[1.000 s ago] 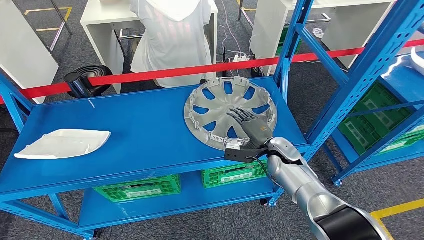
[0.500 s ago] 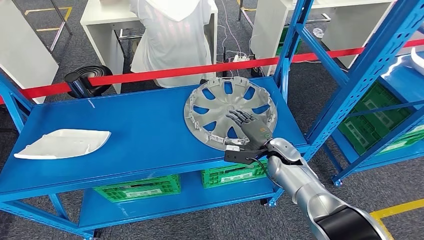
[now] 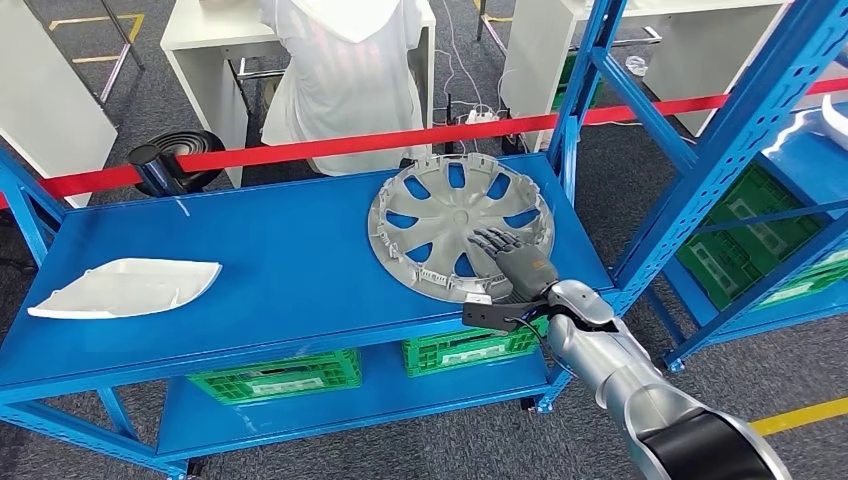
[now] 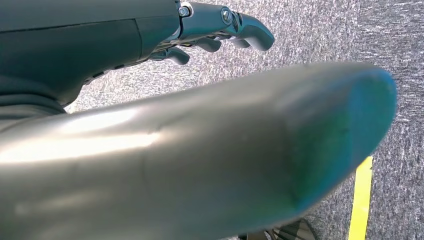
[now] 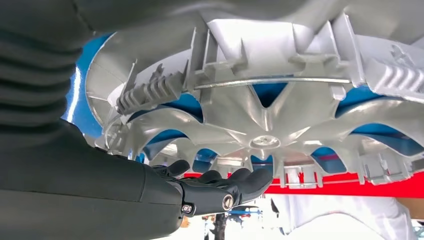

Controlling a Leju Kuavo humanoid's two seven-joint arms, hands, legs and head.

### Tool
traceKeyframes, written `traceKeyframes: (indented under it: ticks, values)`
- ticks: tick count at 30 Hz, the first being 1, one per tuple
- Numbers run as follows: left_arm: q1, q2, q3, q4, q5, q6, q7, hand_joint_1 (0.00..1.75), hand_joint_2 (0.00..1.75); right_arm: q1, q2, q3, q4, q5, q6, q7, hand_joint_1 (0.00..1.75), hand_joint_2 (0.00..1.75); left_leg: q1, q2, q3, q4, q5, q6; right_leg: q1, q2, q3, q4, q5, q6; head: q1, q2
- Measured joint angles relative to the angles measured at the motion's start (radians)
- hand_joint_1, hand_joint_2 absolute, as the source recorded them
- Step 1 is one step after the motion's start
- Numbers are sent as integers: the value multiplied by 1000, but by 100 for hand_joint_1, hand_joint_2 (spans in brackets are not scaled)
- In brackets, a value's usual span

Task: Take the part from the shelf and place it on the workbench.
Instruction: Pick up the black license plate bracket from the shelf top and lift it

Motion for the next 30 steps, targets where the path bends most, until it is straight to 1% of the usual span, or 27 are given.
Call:
traceKeyframes:
  ticks: [12, 20, 21, 24, 25, 30]
  values:
    - [0, 0, 0, 0, -1, 3, 3, 0, 0, -1, -10, 0, 2, -2, 6, 1, 0, 175, 0, 0, 0, 0, 0, 0, 0, 0, 0, 0, 0, 0, 0, 0]
    - [0, 0, 0, 0, -2, -7, -6, 0, 0, -4, -14, 0, 3, -2, -9, 17, 0, 175, 0, 0, 1, 0, 0, 0, 0, 0, 0, 0, 0, 0, 0, 0]
    - [0, 0, 0, 0, -3, -7, -6, 0, 0, -4, -16, 0, 3, -2, -10, 17, 15, 175, 0, 0, 1, 0, 0, 0, 0, 0, 0, 0, 0, 0, 0, 0]
    - [0, 0, 0, 0, -7, -8, -8, 0, 0, -2, -24, 0, 3, -1, -6, 18, 146, 175, 0, 0, 2, 0, 0, 0, 0, 0, 1, 0, 0, 0, 0, 0]
    - [0, 0, 0, 0, -8, -9, -9, 0, 0, 0, -29, 0, 3, -1, -2, 17, 175, 175, 0, 0, 2, 0, 0, 0, 0, 0, 1, 0, 0, 0, 0, 0]
    - [0, 0, 0, 0, -10, -9, -12, 0, 0, 10, -52, 0, 3, -1, 12, 15, 175, 175, 0, 1, 2, 0, 0, 0, 0, 1, 1, 0, 1, 1, 0, 0]
